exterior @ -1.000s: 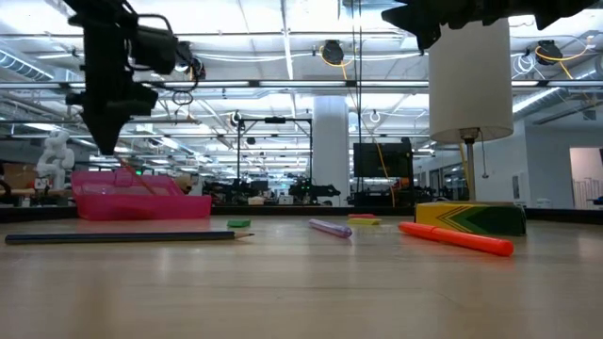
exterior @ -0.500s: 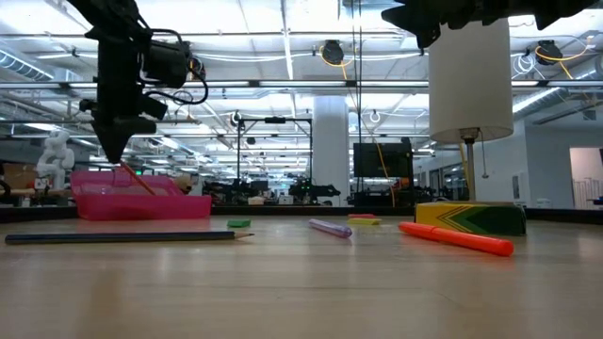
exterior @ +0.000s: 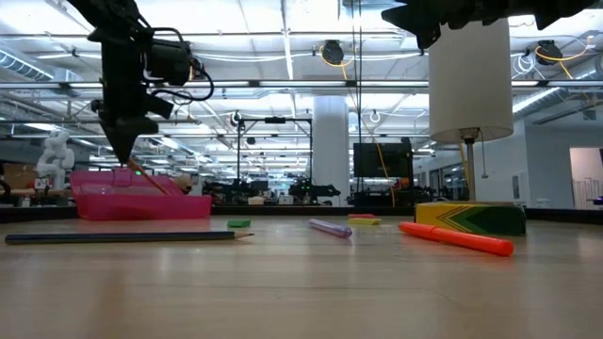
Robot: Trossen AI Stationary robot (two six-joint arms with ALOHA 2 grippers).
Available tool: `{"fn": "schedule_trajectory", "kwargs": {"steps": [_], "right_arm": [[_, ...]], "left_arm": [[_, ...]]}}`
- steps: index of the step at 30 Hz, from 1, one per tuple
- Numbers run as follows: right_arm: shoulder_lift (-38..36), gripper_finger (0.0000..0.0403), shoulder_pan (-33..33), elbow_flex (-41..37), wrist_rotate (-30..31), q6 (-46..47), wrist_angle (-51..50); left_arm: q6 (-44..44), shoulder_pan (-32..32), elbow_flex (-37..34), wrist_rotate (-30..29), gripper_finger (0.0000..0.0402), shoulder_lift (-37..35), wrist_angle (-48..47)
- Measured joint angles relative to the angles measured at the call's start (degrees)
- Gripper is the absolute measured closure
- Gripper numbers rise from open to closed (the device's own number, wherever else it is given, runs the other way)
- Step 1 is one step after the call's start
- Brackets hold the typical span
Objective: Pack school essentials
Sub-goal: Put the yellow pencil into the pink supply box, then put the black pencil into the pink supply box
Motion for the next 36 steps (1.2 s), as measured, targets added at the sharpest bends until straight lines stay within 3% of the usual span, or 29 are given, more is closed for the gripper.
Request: {"fn": "schedule_trajectory", "kwargs": {"steps": [12,19,26,36], "right_arm": [[0.00,0.0200,0.00,0.00,-0.02,0.00,0.00],[0.21,0.0200,0.02,0.00,2.37,0.69,0.00],[5.39,0.0200,0.05,0.02,4.24,3.31,0.10],[21.77,0.0200,1.57,0.07,2.26,2.26,7.41]], "left_arm": [[1.02,0.00,0.00,-3.08,0.0298,0.00,0.01],[-5.01,-1.86,0.00,-0.84,0.0295,-0.02,0.18],[-8.23,-13.76,-0.02,1.80,0.0322,-2.80,7.45],[-8.84,-32.82,-0.02,1.05,0.0352,-7.76,19.42]]}}
